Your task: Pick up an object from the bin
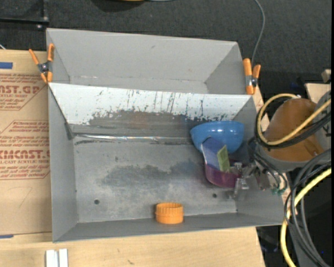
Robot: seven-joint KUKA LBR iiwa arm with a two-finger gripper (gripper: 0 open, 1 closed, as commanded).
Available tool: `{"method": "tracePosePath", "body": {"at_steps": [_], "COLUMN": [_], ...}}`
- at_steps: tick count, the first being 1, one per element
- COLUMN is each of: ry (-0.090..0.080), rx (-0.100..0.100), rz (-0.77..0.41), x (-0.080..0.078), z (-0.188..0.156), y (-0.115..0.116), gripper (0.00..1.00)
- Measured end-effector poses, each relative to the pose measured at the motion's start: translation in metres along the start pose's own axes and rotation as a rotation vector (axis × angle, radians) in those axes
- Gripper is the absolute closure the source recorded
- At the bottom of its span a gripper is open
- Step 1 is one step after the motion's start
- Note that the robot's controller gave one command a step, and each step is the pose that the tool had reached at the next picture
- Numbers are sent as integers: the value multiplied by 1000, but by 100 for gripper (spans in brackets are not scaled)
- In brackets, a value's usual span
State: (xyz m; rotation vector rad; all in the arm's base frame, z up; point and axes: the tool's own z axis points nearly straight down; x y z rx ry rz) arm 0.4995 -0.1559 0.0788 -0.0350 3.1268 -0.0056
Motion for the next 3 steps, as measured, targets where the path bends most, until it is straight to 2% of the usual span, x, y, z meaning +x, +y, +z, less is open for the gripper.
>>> {"method": "tracePosePath", "body": {"at_steps": [1, 3], "ry": [10, 11], "rx": [-4, -4], "rz": [-2, -2], "x": [2, 2], "z": [-7, -41], "y": [2, 2], "gripper": [100, 100]}}
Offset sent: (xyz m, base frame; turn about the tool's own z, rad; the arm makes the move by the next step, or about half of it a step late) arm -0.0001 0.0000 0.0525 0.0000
